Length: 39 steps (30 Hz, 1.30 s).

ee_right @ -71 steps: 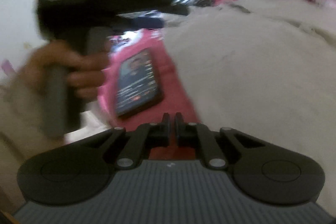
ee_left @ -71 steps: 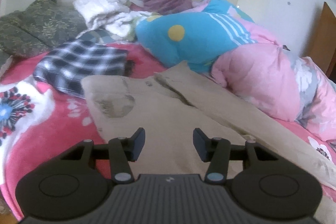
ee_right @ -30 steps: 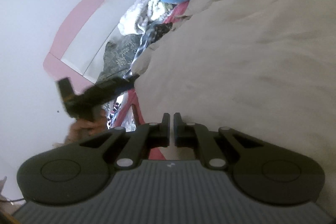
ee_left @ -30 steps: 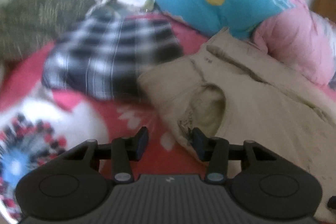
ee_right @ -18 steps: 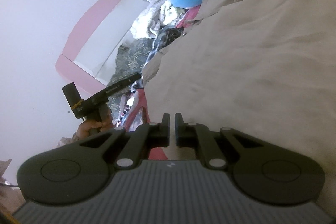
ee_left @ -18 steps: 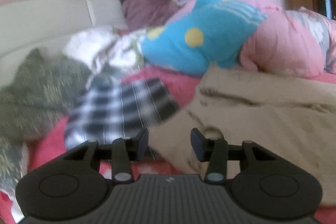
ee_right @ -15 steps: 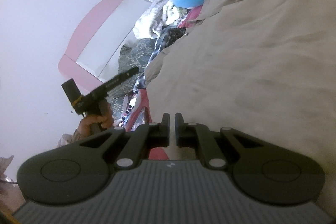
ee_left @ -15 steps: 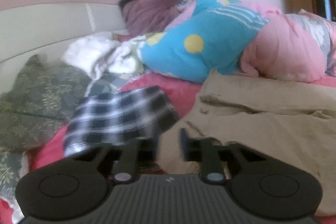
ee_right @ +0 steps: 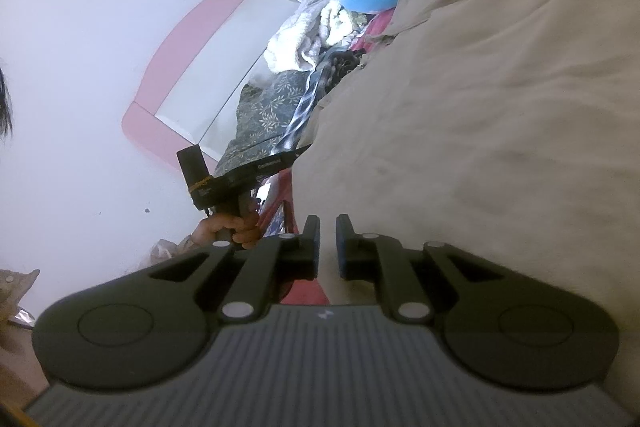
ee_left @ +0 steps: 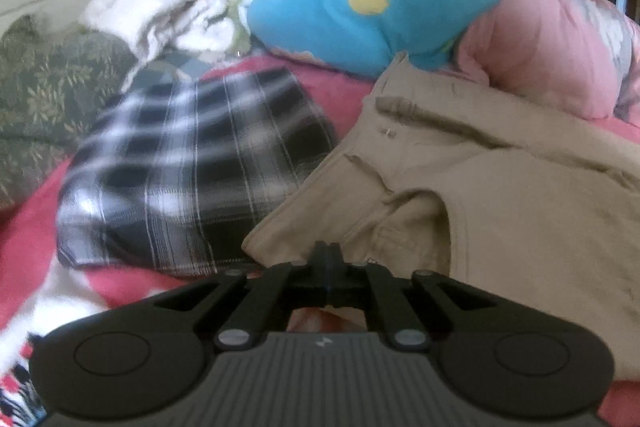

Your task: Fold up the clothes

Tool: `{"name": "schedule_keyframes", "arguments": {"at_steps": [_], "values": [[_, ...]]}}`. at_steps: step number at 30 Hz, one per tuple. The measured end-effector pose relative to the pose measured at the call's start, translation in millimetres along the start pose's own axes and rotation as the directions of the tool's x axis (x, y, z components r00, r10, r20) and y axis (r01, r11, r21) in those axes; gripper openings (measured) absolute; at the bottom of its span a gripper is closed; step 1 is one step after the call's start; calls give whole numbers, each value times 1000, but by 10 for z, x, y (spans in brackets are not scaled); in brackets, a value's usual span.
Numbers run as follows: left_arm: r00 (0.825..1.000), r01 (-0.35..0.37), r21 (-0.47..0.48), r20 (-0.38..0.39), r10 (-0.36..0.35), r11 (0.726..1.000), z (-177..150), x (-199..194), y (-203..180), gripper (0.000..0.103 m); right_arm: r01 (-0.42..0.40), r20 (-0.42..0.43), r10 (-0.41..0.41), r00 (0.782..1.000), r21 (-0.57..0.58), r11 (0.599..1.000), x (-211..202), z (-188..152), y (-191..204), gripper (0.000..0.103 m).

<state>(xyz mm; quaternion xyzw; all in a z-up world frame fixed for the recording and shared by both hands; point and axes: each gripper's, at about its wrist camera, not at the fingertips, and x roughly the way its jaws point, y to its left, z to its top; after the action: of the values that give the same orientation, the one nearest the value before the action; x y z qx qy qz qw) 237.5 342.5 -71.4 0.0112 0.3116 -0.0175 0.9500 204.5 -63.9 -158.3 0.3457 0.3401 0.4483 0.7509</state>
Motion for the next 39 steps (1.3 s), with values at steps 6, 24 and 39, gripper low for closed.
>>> {"name": "schedule_keyframes", "arguments": {"at_steps": [6, 24, 39], "values": [[999, -51, -3, -4, 51, 999, 77, 41, 34, 5, 0, -1, 0, 1000, -4, 1000, -4, -4, -7, 8], [986, -135, -219, 69, 153, 966, 86, -1392, 85, 10, 10, 30, -10, 999, -10, 1000, -48, -38, 24, 9], [978, 208, -305, 33, -208, 929, -282, -1959, -1541, 18, 239, 134, -244, 960, 52, 970, -1112, -279, 269, 13]]}}
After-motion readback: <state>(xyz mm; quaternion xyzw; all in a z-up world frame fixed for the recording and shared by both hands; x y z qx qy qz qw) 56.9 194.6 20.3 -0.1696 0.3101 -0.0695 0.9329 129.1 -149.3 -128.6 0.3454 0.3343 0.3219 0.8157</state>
